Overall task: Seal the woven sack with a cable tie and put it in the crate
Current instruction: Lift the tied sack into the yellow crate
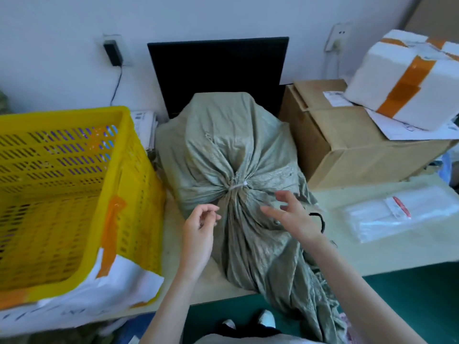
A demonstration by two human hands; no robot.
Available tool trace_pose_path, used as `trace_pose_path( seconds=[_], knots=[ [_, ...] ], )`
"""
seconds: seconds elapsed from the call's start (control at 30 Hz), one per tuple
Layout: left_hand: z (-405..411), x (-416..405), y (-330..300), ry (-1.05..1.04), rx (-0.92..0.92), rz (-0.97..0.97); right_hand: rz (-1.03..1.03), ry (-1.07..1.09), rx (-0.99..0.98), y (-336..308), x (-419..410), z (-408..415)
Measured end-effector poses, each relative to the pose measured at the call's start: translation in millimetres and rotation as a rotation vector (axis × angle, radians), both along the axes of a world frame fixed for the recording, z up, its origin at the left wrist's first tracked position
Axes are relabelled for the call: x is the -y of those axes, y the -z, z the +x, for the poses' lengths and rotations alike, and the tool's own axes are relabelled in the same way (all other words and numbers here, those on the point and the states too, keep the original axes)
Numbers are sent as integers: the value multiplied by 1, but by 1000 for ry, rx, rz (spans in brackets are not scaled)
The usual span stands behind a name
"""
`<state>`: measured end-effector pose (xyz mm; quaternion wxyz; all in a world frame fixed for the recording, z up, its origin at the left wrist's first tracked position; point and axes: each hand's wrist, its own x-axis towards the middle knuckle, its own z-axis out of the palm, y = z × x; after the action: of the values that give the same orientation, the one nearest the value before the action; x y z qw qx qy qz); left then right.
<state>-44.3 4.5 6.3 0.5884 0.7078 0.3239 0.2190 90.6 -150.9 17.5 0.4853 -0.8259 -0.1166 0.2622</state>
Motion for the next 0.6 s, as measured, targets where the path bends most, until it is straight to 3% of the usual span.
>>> trace_pose_path(
  seconds=[0.2, 0.4, 0.5, 0.6],
  knots=[
    [-8, -5, 11, -101, -20, 2, -79, -114, -117, 18, -32, -1],
    [-18, -9, 29, -202, -69, -28, -109, -100, -48, 31, -48, 2],
    [-21, -10, 32, -215, -79, -12, -16, -67, -22, 31, -50, 5],
    [-19, -6, 26, -185, -78, -52, 181, 30, -189, 17, -51, 3]
  ],
)
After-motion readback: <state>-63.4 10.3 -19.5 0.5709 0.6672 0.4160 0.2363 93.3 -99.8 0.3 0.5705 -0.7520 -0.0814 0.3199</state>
